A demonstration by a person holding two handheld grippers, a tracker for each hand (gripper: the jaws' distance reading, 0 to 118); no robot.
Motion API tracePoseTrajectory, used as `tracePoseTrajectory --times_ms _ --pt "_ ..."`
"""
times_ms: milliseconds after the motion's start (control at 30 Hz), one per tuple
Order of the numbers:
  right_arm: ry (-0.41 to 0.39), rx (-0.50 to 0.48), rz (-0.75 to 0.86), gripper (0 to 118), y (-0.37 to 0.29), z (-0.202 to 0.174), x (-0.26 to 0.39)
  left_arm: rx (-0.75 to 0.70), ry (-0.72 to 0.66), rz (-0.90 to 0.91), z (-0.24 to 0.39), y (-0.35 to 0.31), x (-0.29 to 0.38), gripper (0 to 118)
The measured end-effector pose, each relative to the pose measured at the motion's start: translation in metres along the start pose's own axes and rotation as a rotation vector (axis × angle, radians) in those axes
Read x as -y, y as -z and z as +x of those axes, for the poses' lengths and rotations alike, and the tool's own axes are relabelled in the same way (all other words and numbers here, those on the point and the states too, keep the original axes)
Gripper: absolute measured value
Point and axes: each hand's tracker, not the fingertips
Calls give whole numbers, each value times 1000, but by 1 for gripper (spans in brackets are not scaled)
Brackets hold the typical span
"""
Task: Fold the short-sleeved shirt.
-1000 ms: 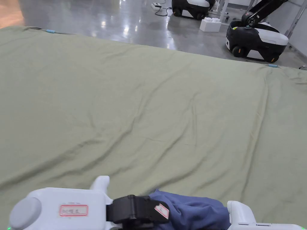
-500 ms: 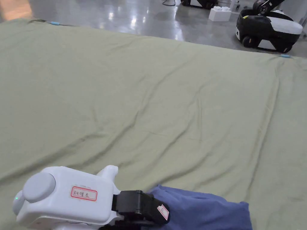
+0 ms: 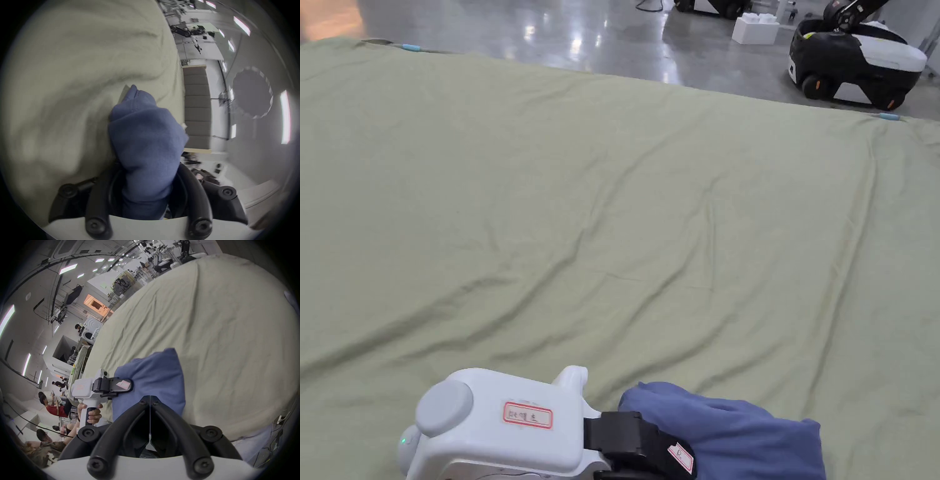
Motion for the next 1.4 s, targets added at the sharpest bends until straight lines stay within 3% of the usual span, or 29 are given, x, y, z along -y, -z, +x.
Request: tracePoseTrajectory --times_ms 67,200,300,533,700,833,1000,1200,1333,1400 --pt "5 -1 29 3 -10 -1 -1 95 -66 -36 -8 -10 0 42" --pt "26 -4 77 3 -24 -7 -4 30 -13 -41 -10 -50 -2 42" --pt "3 45 100 3 -27 -19 -4 -40 1 -7 -17 -108 -10 42" --pt "-61 136 139 3 -18 -64 1 -372 38 197 -33 -264 -38 42" --pt "-57 189 133 3 -6 -89 3 -542 28 308 -56 -358 -57 42" --pt "-85 260 100 3 8 -112 1 -636 3 321 -72 -419 -68 41" --pt "-122 258 57 3 31 -143 -6 -817 -28 339 -89 -493 -91 41" --pt "-203 239 -28 3 66 -176 -11 -1002 -1 367 -92 -534 -115 42" --pt "-222 216 -48 3 74 -184 -10 -959 -53 406 -119 -530 -119 43" --pt "-225 208 -53 3 76 -183 -10 -925 -42 489 -123 -527 -107 53"
